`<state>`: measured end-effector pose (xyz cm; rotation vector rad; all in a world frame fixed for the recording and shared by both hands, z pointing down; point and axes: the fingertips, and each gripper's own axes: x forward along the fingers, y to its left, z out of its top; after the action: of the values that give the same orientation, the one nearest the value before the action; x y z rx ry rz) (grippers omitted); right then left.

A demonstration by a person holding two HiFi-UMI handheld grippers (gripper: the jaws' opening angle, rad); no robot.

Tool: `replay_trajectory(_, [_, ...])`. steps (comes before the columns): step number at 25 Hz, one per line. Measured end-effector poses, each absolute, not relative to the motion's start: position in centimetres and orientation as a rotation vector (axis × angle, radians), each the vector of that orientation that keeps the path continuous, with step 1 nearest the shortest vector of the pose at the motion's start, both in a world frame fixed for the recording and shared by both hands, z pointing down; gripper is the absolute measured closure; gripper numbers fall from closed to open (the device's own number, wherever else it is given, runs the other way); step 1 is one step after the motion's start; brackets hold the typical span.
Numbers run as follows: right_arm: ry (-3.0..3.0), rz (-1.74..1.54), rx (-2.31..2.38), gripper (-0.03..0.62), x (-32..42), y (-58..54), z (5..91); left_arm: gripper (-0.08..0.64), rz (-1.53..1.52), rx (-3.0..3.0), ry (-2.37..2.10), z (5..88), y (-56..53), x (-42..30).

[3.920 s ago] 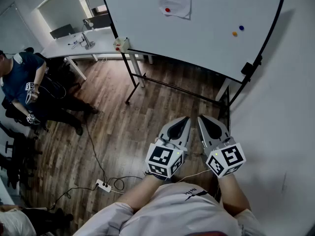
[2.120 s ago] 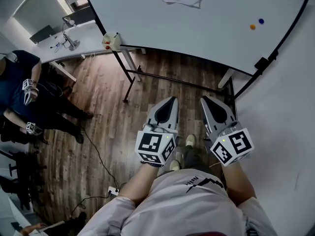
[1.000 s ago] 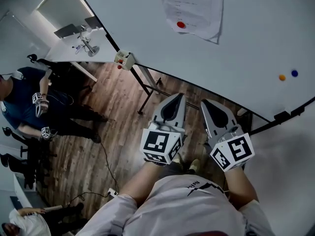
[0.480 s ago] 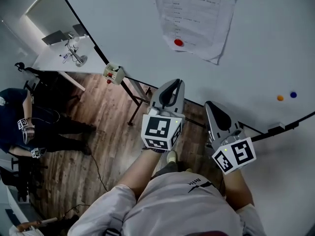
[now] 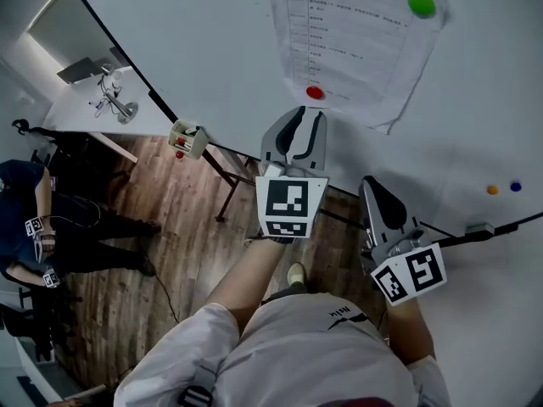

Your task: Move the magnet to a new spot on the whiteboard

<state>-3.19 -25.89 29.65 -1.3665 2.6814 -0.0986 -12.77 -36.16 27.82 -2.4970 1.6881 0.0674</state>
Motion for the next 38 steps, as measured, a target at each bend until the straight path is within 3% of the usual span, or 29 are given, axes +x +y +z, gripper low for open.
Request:
replay_trajectory(10, [2.649,-0.097,-1.426,0.578,-2.8,-27.1,29.8,0.422,0.002,-2.448,1.716,28.2,-39.3,-13.0])
replay_trajectory(38, [2.608,-0.126,-1.48,0.578,0.2,-27.4,30.4,0.43,0.043,-2.457,1.736,28.1,-40.6,-12.2])
